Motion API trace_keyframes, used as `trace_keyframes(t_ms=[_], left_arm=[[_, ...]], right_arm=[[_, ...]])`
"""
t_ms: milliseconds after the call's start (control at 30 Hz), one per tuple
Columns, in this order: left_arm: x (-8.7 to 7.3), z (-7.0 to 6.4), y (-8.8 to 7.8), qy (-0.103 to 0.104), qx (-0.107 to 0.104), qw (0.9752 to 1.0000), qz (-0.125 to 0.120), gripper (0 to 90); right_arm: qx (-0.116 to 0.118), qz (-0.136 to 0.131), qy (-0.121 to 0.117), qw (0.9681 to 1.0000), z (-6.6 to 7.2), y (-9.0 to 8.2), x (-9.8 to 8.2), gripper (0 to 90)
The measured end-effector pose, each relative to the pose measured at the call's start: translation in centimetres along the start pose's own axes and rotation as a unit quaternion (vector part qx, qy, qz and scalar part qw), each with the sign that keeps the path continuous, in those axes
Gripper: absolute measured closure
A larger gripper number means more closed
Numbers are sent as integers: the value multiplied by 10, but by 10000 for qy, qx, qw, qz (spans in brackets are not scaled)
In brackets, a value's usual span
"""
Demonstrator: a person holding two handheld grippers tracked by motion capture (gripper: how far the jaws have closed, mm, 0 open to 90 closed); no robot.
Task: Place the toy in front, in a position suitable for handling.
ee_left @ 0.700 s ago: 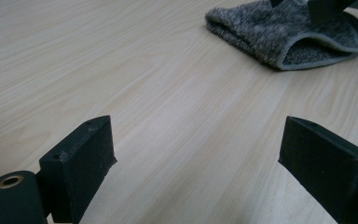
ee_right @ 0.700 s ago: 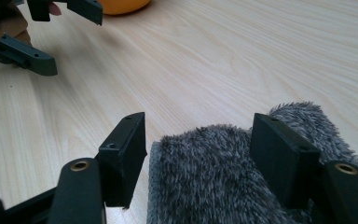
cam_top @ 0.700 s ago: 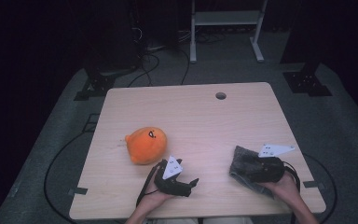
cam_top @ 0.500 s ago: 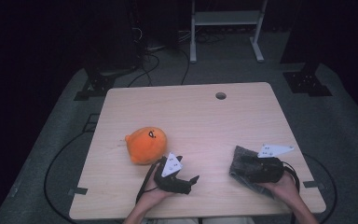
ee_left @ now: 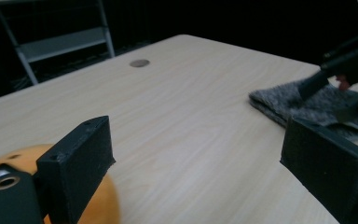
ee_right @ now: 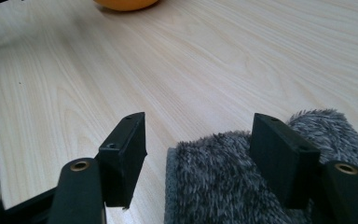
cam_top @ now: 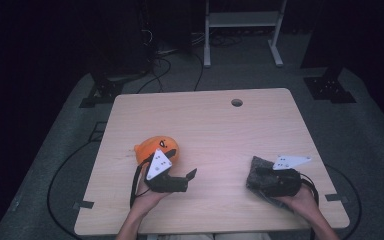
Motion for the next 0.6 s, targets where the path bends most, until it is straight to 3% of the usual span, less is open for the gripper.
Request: trace_keyframes(t_ms=[167, 333, 600], left_arm=[[4, 12, -7, 16, 205, 9997, -96, 78], [3, 32, -19, 3, 621, 9979, -205, 73], [-7, 52, -28, -97, 919, 9956, -173, 73]], right_arm=[[3, 31, -9, 10000, 1, 0, -1, 349], [-33, 57, -60, 10000, 0, 0, -2, 349], [-21, 48, -34, 10000, 0, 0, -1, 350]])
Point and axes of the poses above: each handheld gripper's, and its own axes: y roughly forward along the jaws, x roughly out of its top, z roughly to its left, the point moved 4 cm from there along y, roughly forward along the jaws, and after that the axes turned 4 degrees about -z, right-handed, at the moved point
